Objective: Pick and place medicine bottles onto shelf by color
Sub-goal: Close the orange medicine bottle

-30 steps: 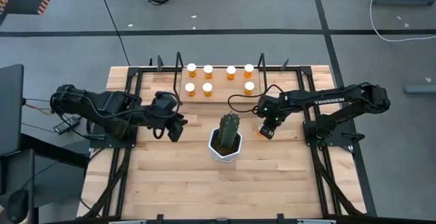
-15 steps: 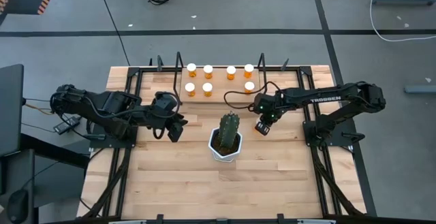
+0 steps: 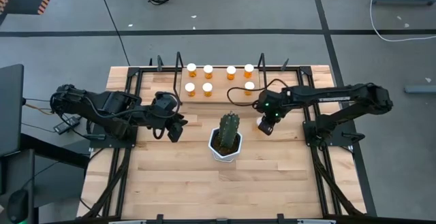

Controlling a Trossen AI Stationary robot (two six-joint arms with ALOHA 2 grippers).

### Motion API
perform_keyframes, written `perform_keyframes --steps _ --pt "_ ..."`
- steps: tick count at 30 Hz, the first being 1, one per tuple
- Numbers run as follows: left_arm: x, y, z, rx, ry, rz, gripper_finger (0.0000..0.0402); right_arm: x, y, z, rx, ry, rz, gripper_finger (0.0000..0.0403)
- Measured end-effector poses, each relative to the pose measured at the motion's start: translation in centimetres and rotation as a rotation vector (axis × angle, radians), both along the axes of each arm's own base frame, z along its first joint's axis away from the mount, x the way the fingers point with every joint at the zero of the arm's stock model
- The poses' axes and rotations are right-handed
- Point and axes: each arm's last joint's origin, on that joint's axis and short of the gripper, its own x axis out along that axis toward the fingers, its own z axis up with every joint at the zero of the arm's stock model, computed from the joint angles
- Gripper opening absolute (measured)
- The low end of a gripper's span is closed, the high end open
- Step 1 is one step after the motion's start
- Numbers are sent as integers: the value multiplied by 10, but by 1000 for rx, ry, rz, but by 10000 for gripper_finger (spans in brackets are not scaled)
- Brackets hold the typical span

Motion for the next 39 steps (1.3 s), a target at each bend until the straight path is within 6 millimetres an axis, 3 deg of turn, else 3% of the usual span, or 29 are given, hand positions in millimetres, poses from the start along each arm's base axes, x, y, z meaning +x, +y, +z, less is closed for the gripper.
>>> perform_keyframes --steps 5,10,14,23,30,39 --pt "0 0 0 11 3 -10 133 -9 -1 14 -104 -60 11 104" --pt "0 0 0 11 2 -10 135 -8 -3 13 -182 -46 42 181" --pt "0 0 0 9 -3 -10 132 -3 -4 4 -210 -1 72 202" --pt "1 -1 1 -1 -11 -5 130 10 -8 -19 -214 106 115 163" --pt "-1 -5 1 -6 -12 -20 132 9 -11 -20 -211 107 95 125" --pt "-1 -5 1 -11 -13 -15 128 1 -11 -40 -191 92 57 77"
